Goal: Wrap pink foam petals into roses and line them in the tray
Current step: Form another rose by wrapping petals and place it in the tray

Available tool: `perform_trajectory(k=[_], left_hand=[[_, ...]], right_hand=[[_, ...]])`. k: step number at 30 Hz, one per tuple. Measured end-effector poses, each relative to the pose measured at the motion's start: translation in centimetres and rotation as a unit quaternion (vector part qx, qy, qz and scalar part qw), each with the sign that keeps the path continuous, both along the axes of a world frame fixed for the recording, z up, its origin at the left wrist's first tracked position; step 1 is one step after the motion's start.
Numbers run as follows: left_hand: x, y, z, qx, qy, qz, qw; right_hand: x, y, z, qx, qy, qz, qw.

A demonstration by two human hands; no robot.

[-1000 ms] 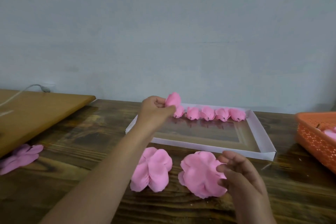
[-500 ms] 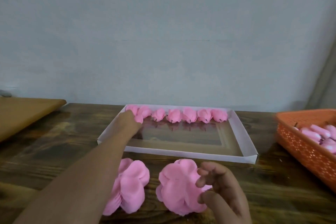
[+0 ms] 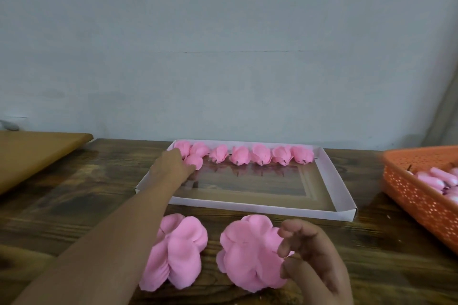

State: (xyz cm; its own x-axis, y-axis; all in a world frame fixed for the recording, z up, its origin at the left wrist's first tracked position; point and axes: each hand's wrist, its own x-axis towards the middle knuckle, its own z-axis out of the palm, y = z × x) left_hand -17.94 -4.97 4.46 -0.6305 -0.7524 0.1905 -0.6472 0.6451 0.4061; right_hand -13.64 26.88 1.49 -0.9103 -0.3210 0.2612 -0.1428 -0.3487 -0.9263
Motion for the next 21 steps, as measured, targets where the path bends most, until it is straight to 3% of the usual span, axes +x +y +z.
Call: perform_trajectory(k=[5, 8, 13, 18, 21], left_hand=[[1.4, 1.7, 2.6, 0.001, 0.038, -0.005, 0.999], [3.3, 5.6, 3.0, -0.002, 0.094, -0.061, 0.994], [6.9, 14.5, 0.4, 0.059, 0.143, -0.191, 0.969], [8.7, 17.9, -1.9, 0.080, 0.145, -0.201, 0.965], [9.4, 17.5, -3.4, -0.026, 0.101, -0.235, 0.966]], right_hand=[[0.0, 0.2, 0.3, 0.042, 0.014, -0.011, 0.999], [0.2, 0.3, 0.6, 0.059, 0.035, -0.016, 0.997], [-0.1, 0.6, 0.5, 0.058, 0.077, -0.049, 0.994], [-2.3, 2.4, 2.9, 0.073, 0.175, -0.148, 0.971], [-5.9, 5.1, 6.8, 0.060, 0.147, -0.179, 0.971]])
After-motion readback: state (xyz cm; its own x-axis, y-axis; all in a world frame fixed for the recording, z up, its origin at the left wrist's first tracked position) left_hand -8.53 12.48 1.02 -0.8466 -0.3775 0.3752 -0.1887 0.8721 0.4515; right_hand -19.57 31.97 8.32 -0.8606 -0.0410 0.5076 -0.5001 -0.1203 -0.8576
